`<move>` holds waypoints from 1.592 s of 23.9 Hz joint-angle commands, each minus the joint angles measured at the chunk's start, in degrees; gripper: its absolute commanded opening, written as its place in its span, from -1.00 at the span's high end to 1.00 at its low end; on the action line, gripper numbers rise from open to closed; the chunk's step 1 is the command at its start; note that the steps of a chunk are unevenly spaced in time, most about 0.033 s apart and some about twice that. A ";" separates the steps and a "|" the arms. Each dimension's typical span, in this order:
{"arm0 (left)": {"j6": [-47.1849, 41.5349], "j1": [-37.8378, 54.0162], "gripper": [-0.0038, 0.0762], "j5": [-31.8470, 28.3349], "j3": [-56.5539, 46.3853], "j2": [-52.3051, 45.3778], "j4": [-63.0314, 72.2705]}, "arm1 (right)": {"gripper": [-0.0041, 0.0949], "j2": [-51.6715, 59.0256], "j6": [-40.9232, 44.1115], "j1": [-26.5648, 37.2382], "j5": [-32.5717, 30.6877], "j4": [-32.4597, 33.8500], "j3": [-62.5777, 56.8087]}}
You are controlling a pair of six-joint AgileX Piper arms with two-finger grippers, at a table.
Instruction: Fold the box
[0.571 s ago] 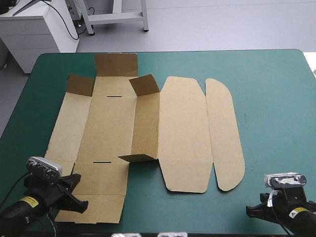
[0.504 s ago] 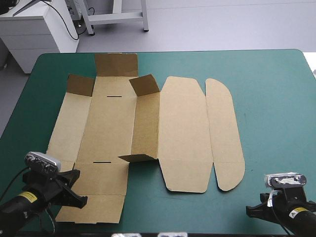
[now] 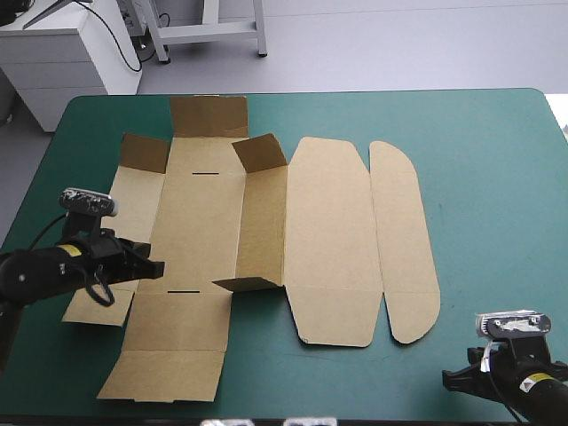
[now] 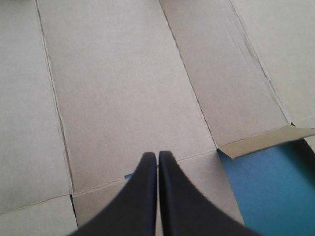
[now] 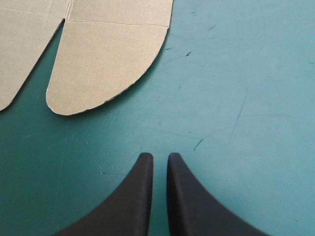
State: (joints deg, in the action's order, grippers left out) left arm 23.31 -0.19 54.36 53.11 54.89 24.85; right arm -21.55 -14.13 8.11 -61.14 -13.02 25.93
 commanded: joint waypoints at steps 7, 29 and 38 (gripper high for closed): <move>-0.46 6.55 0.92 -2.84 11.71 18.75 2.00 | 0.74 -0.32 -0.59 -0.10 2.25 -0.77 1.55; 24.66 37.34 0.88 11.75 14.45 33.90 15.00 | 0.74 -0.32 -0.59 -0.10 2.25 -0.77 1.55; 19.30 37.34 -0.12 10.17 14.45 37.11 11.94 | 0.74 -0.32 -0.59 -0.10 2.25 -0.77 1.55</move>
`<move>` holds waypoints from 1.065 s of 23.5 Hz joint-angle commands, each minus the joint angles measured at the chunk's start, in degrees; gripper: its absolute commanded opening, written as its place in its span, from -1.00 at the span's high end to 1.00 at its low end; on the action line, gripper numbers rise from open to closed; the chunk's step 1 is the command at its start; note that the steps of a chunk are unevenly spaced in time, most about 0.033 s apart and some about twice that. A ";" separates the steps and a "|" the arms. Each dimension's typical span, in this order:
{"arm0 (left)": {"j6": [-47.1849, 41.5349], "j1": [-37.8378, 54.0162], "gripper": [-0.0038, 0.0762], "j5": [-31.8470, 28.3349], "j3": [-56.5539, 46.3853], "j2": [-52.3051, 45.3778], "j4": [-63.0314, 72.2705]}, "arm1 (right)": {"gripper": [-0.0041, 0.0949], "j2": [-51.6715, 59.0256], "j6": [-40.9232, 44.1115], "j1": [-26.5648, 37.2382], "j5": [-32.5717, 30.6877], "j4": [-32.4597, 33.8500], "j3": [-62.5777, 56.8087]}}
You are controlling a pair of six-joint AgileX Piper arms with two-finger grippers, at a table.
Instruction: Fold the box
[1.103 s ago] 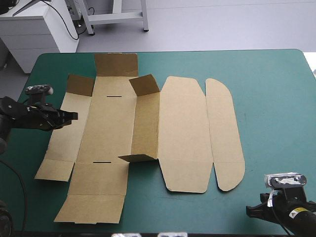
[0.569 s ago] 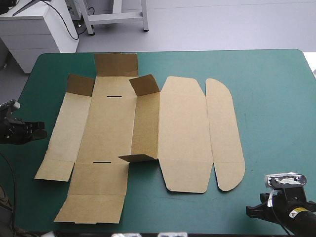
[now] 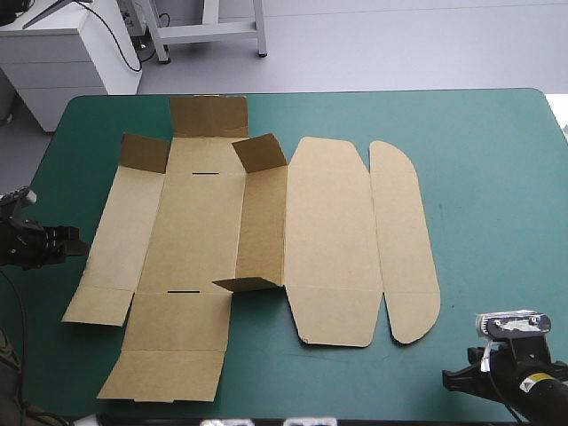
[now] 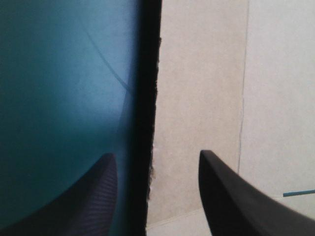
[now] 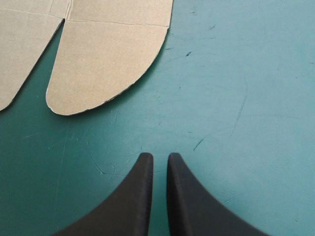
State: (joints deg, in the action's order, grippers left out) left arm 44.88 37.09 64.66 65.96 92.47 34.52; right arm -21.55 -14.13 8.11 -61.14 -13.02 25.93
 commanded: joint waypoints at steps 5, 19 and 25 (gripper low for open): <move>-2.96 0.06 -0.11 3.64 1.60 4.01 3.59 | 0.74 -0.32 -0.59 -0.10 2.25 -0.77 1.55; 0.05 -9.91 -0.11 9.25 1.60 9.49 9.23 | 0.74 -0.32 -0.59 -0.10 2.25 -0.77 1.55; 0.05 -10.24 0.15 9.25 1.99 9.49 8.00 | 0.74 -0.32 -0.59 -0.10 2.25 -0.77 1.55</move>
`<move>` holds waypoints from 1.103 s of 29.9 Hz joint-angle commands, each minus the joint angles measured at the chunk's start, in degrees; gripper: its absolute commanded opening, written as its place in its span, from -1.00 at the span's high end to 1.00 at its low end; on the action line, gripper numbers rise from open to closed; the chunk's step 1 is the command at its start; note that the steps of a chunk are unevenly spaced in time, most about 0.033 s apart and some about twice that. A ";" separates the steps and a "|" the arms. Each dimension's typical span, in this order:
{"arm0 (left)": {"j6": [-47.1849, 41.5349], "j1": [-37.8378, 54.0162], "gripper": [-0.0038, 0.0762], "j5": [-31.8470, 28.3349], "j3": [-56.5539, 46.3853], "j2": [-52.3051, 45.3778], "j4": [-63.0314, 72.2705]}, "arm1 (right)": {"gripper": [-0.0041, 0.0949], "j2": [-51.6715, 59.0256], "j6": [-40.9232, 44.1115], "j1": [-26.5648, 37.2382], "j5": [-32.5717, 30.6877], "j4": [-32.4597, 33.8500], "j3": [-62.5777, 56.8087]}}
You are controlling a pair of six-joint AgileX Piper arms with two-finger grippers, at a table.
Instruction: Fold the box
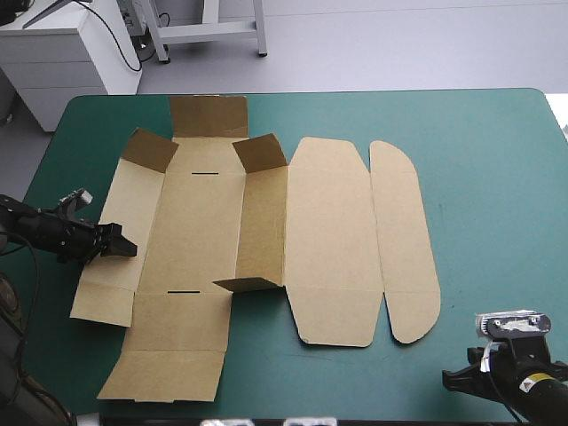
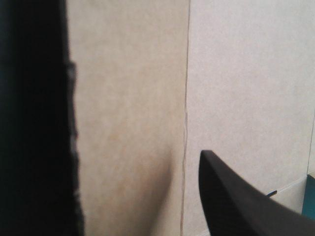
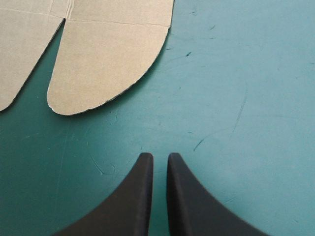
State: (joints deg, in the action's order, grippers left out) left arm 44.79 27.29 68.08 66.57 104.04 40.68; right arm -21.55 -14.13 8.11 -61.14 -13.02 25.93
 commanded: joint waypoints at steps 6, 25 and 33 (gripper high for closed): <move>-0.98 -0.55 0.78 6.03 3.39 -2.08 1.43 | 0.74 -0.32 -0.59 -0.10 2.25 -0.77 1.55; 14.31 -19.66 0.92 -0.73 20.12 -2.93 -6.84 | 0.74 -0.32 -0.59 -0.10 2.25 -0.77 1.55; 14.31 -34.89 0.92 -13.85 32.22 -2.93 -18.75 | 0.74 -0.32 -0.59 -0.10 2.25 -0.77 1.55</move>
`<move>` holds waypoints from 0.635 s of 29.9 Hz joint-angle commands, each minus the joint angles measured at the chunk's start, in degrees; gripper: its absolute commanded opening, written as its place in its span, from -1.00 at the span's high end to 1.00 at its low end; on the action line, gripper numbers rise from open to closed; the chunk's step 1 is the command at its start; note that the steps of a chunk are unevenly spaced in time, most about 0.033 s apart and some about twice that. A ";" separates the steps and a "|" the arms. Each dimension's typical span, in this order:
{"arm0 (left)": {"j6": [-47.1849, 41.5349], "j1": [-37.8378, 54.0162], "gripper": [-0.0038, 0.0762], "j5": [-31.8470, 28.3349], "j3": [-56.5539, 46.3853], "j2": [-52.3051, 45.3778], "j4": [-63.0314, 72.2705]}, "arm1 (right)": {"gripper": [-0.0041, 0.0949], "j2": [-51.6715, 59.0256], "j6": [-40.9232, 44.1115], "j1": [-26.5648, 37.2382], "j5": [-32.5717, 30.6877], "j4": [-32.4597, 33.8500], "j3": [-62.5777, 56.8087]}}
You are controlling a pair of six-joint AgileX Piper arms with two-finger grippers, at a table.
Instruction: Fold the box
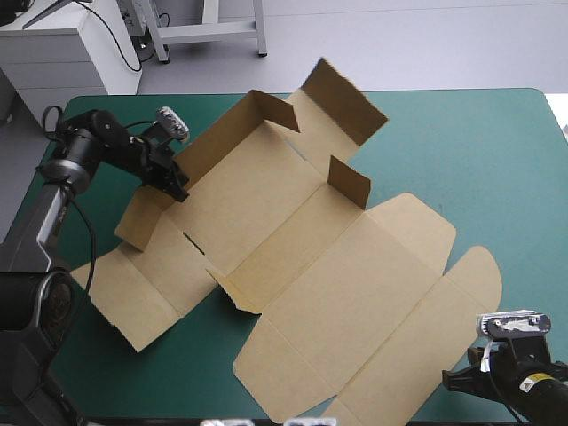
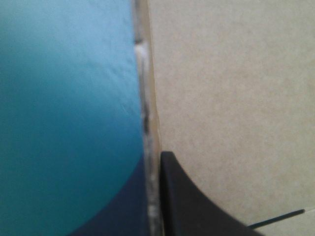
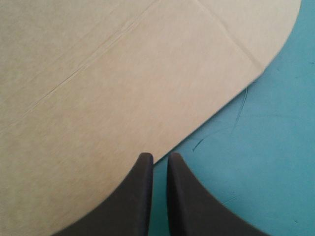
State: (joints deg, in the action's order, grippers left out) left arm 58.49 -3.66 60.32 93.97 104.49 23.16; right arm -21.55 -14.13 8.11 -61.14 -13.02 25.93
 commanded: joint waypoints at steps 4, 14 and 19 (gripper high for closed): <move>1.42 -11.12 0.92 -11.18 8.52 -3.37 -6.31 | 0.74 -0.32 -0.59 -0.10 2.25 -0.77 1.55; -0.30 -26.83 0.92 -20.58 10.58 -3.37 -29.37 | 0.74 -0.32 -0.59 -0.10 2.25 -0.77 1.55; -9.41 -33.45 0.92 -22.59 10.58 -3.37 -40.34 | 0.74 -0.32 -0.59 -0.10 2.25 -0.77 1.55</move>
State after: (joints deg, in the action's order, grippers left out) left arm 54.76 -33.57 42.80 102.36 104.54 -10.96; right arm -21.55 -14.13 8.11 -61.14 -13.02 25.93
